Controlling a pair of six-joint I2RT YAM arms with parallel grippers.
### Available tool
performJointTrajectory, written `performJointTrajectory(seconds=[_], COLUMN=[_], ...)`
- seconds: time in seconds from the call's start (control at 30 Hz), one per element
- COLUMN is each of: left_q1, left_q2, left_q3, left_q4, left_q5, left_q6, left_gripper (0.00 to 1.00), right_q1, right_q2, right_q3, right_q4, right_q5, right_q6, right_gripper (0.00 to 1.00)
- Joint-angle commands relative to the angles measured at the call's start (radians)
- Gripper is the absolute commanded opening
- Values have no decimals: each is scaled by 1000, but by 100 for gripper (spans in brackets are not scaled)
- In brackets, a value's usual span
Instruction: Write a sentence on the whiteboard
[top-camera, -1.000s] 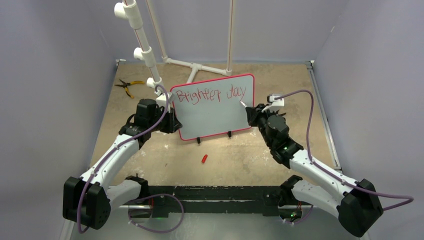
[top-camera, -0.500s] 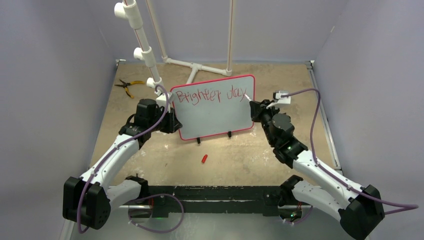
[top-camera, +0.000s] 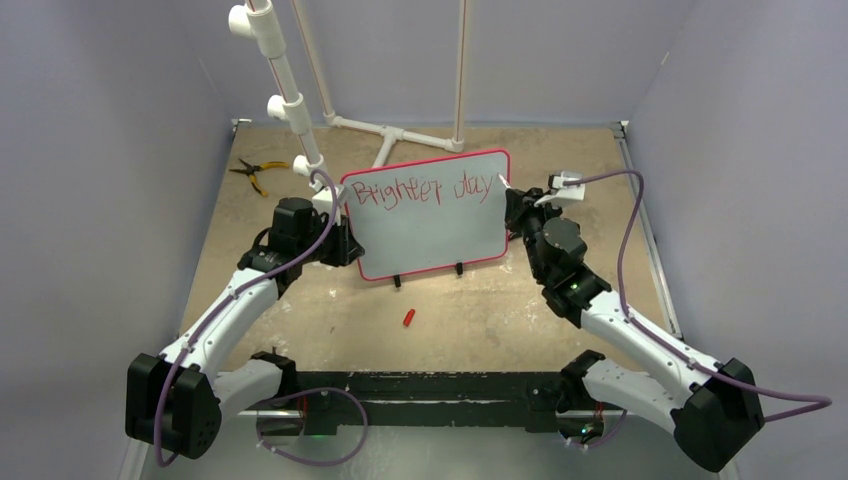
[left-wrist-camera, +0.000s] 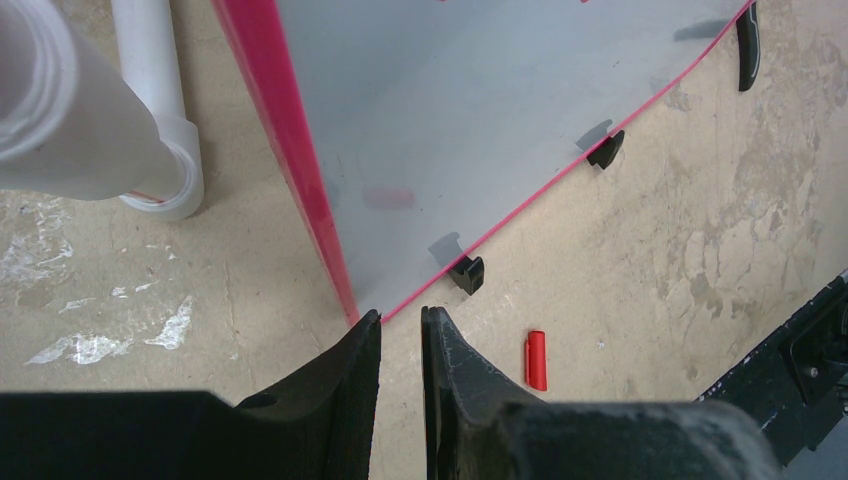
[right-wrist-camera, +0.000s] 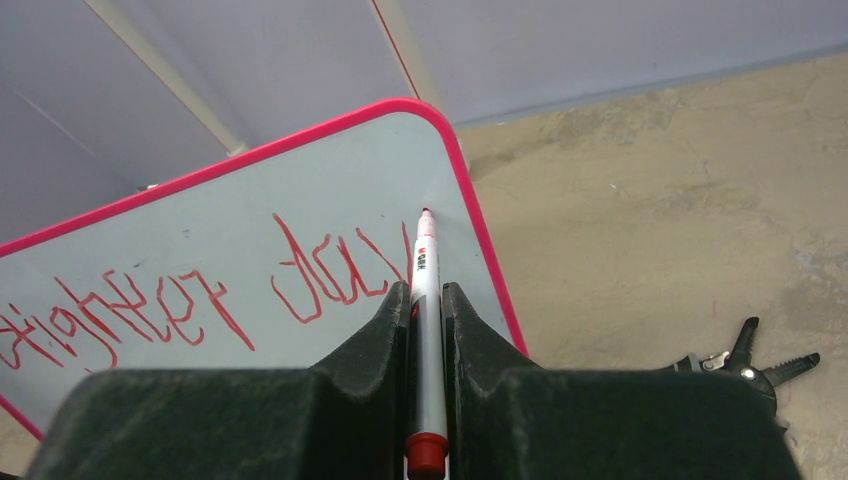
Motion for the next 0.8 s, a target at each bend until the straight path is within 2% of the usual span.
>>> performJointTrajectory(seconds=[0.0, 0.47, 0.77], left_q1=[5, 5, 5], left_q2=[-15, -11, -13], left_q3=[0, 1, 0], left_q4=[38, 38, 37], left_q5=[12, 12, 12], left_q6=[0, 2, -1], left_gripper=[20, 20, 20], right_q1=[-10, -14, -14], right_q2=[10, -1, -23], right_q3=[46, 16, -22], right_q4=[59, 35, -4], right_q5=[25, -57, -51], right_q6=[-21, -13, 22], right_gripper=[0, 0, 0])
